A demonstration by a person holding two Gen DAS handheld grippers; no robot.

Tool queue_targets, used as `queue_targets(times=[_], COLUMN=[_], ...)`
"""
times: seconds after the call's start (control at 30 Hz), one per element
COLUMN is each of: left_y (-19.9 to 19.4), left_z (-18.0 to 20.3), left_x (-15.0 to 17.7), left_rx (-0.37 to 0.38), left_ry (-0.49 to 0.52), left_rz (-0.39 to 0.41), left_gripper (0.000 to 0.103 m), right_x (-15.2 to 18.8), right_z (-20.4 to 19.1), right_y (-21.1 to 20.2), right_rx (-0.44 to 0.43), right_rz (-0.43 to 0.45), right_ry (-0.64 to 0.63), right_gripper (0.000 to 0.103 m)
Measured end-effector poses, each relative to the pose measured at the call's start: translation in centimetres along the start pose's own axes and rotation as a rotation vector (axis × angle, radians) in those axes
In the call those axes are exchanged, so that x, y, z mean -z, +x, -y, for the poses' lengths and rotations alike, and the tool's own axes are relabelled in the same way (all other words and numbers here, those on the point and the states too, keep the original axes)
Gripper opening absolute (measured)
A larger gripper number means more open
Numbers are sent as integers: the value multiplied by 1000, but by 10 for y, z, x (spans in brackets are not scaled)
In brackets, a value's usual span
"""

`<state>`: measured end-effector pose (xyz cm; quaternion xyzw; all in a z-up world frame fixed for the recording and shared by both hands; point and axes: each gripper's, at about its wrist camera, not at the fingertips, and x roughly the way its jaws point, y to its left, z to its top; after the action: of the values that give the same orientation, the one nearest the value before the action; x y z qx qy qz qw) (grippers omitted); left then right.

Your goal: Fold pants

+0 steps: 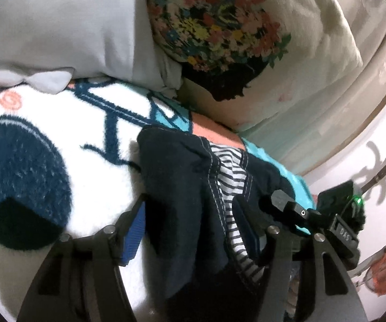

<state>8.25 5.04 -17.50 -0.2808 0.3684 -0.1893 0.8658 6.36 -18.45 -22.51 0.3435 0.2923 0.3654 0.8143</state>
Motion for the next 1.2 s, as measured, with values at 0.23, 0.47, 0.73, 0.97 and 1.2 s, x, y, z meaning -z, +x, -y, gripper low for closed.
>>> queue_targets(times=[0.23,0.47,0.73,0.97,1.2], left_y=[-19,-18,-19,-74,-184], left_z=[-7,-2,-4,24,84], left_x=[2,2,4,34,89], left_rx=[-30,-105,-109,-162,-289], left_ry=[-50,-21,-12,98,285], left_rz=[100,115,95,69,288], left_gripper=[76,79,80,80,90], right_x=[-1,-3,11,69,139], right_z=[9,13,-28,-112,-169], right_y=[-21,-26,-40,-101,-135], right_rx=[-1,33,315,433,474], right_rz=[76,113,123,195,292], right_ry=[49,74,-7,-197,-317], right_gripper=[63,64,69,69,72])
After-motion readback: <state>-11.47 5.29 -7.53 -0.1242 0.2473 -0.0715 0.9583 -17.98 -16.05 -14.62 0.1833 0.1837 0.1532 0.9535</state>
